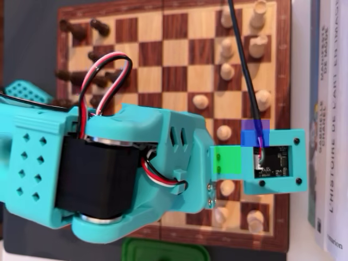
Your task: Play chess
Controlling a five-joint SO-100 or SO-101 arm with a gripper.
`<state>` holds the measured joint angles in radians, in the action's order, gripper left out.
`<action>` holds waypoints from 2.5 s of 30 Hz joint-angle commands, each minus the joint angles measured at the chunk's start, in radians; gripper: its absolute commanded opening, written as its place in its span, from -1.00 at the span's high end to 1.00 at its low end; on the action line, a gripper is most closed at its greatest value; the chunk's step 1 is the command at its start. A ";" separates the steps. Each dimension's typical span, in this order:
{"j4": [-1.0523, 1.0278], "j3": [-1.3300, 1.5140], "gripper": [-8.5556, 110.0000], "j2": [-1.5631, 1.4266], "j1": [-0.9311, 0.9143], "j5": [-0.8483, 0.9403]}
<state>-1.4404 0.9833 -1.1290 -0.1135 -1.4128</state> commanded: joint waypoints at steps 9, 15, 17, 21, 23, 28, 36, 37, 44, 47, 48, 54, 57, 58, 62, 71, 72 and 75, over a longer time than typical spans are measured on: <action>0.034 -0.014 0.75 0.038 -0.002 0.005; 0.035 -0.015 0.75 0.060 -0.009 0.006; 0.035 -0.015 0.75 0.067 -0.006 0.006; 0.035 -0.015 0.75 0.069 -0.003 0.006; 0.037 -0.015 0.75 0.069 -0.005 0.006; 0.063 -0.015 0.75 0.067 -0.003 0.006; 0.058 -0.015 0.74 0.067 -0.011 0.006; 0.055 -0.015 0.74 0.067 -0.011 0.006; 0.054 -0.008 0.74 0.067 -0.011 0.006; 0.054 -0.008 0.73 0.067 -0.011 0.006; 0.054 -0.008 0.71 0.067 -0.011 0.006; 0.054 -0.008 0.67 0.067 -0.009 0.006; 0.054 -0.008 0.66 0.067 -0.009 0.003; 0.054 -0.008 0.66 0.067 -0.009 0.003; 0.054 -0.008 0.65 0.067 -0.009 0.003; 0.055 -0.014 0.59 0.063 -0.002 0.005; 0.057 -0.014 0.59 0.060 -0.002 0.005; 0.057 -0.014 0.59 0.057 -0.002 0.005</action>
<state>-1.3898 0.9833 -1.0508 -0.1135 -1.4128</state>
